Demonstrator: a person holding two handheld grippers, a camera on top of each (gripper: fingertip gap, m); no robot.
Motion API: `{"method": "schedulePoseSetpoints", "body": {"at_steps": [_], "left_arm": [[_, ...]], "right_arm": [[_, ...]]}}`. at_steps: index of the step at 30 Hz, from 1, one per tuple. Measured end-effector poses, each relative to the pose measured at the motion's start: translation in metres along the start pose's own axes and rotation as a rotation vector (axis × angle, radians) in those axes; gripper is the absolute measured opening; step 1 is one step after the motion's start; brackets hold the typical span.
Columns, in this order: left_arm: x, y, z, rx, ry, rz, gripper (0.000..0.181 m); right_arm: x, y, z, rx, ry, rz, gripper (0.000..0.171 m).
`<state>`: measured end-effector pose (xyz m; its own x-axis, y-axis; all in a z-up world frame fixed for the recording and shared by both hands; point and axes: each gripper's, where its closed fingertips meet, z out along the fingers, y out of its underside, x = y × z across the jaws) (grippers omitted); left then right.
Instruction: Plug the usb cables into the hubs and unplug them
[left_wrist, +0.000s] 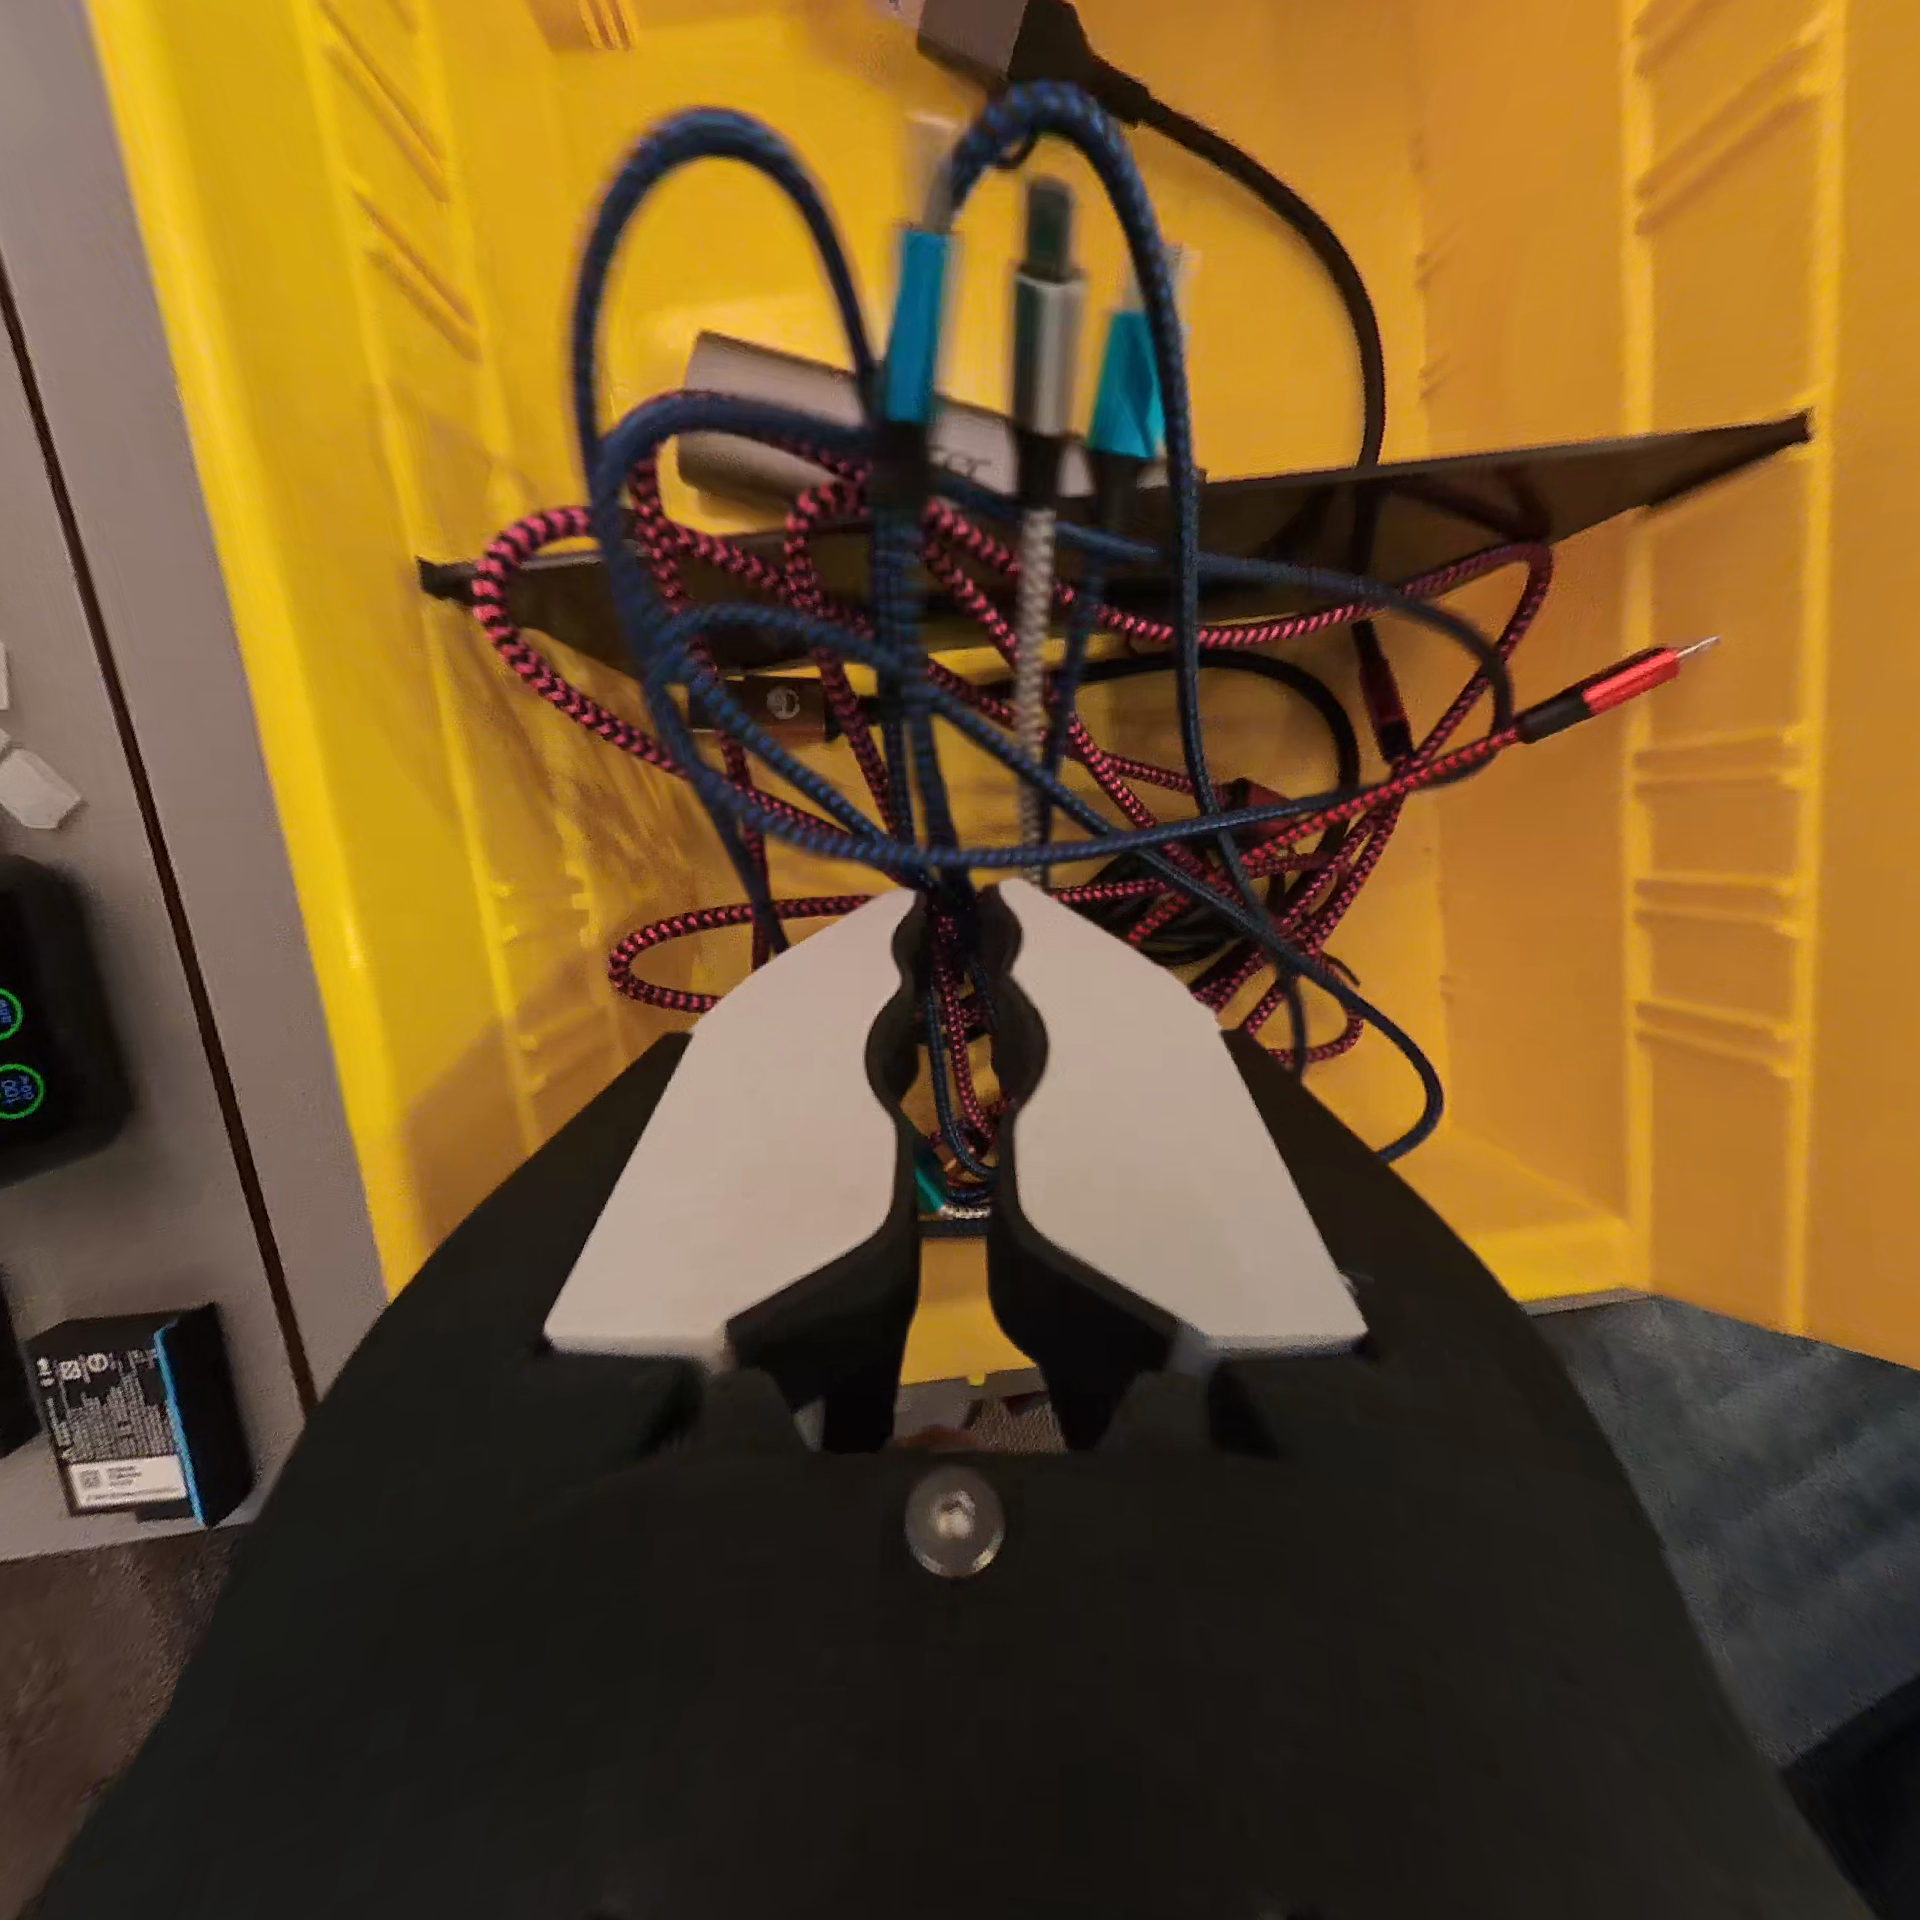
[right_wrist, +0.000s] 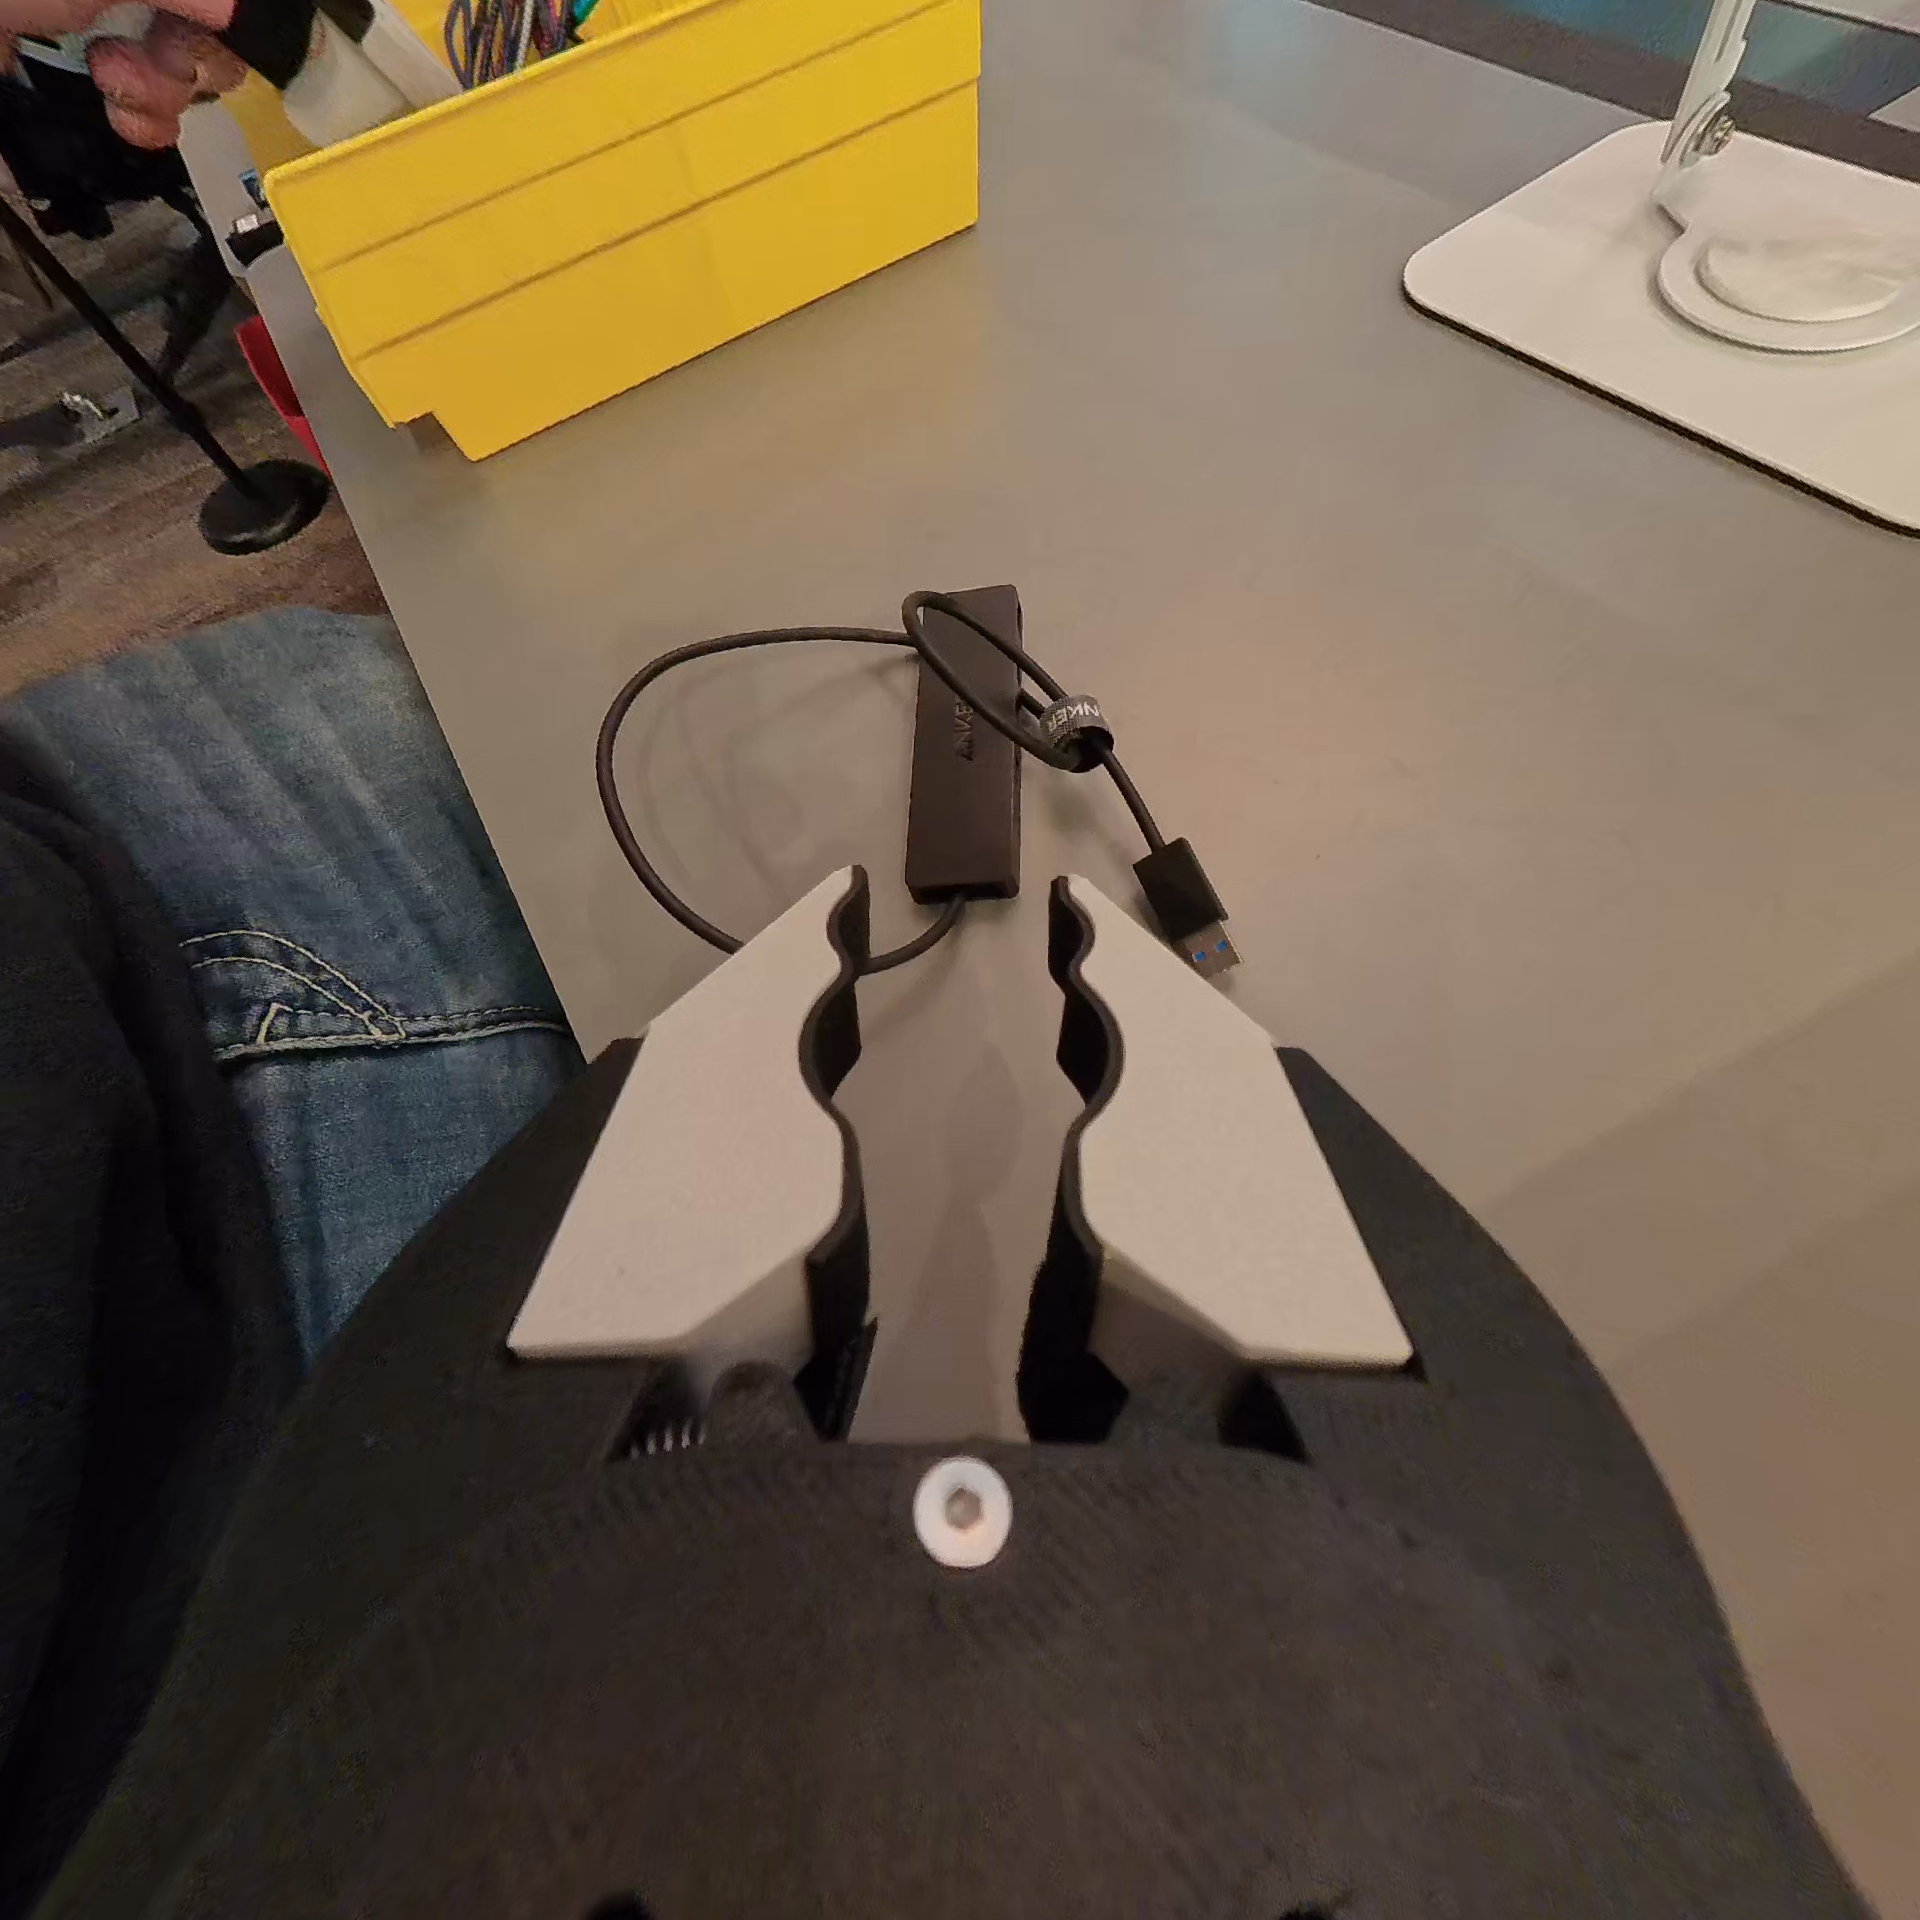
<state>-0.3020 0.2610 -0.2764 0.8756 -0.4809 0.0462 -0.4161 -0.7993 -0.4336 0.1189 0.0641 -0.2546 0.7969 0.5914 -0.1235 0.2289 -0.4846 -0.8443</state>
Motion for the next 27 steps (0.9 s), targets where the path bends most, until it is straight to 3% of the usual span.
{"method": "schedulePoseSetpoints", "body": {"at_steps": [3,10,27], "left_arm": [[-0.004,-0.001,-0.006,0.016,-0.019,0.028,0.003],[0.003,-0.018,-0.037,0.139,-0.017,0.092,0.002],[0.021,-0.126,-0.202,0.525,-0.135,0.253,0.001]], "right_arm": [[0.002,0.002,-0.001,0.002,0.000,0.007,0.032],[0.004,0.002,0.000,0.011,-0.005,0.012,0.032],[0.003,-0.001,-0.005,0.028,-0.004,0.014,0.032]]}}
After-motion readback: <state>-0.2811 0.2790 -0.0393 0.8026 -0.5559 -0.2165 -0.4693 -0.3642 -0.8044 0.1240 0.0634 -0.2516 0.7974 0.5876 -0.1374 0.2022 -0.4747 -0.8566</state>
